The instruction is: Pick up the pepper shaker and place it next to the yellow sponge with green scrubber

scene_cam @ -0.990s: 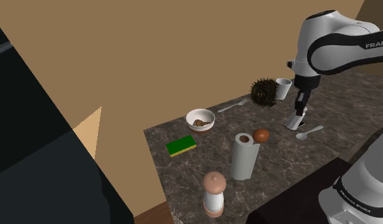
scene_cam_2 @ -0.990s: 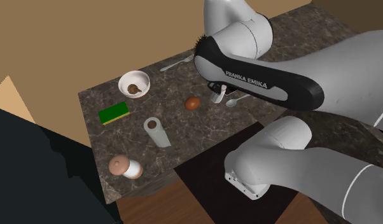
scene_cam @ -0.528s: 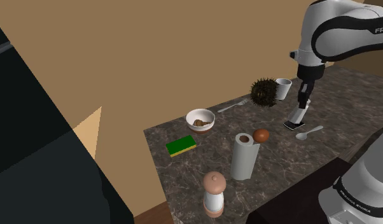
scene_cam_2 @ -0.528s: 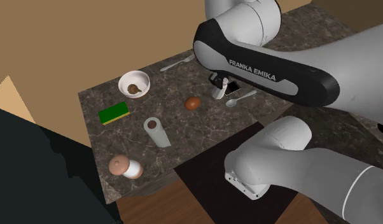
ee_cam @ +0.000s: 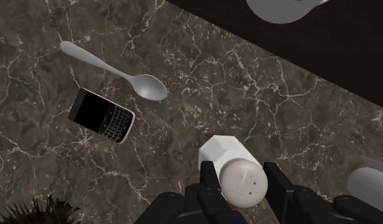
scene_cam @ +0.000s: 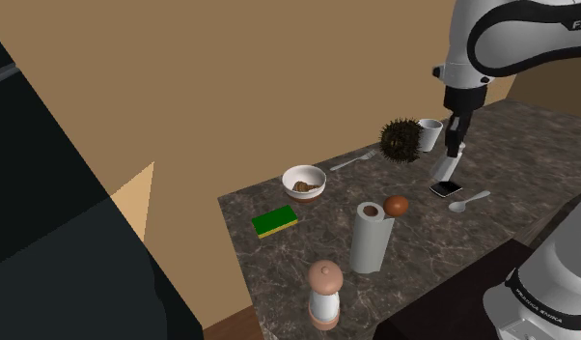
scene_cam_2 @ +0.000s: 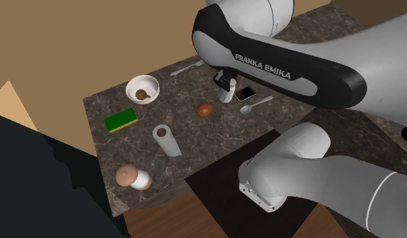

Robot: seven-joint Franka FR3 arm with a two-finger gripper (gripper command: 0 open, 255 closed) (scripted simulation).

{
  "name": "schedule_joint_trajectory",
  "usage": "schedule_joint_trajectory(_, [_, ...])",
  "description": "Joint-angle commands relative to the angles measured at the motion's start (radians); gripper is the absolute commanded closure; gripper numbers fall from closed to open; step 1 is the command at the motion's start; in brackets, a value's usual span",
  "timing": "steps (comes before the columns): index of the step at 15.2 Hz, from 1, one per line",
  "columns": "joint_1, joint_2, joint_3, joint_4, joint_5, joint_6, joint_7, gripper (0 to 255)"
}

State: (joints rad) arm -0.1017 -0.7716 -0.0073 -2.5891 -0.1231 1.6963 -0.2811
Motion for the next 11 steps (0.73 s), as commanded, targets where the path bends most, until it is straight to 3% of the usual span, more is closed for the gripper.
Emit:
schedule_joint_trajectory(1, [0.022, 0.03, 0.038, 0.018, 0.033, 0.007, 0.044, 255])
schedule_joint_trajectory(11, [0.107, 0.266, 0.228, 0.201, 0.154, 0.047, 0.268, 255])
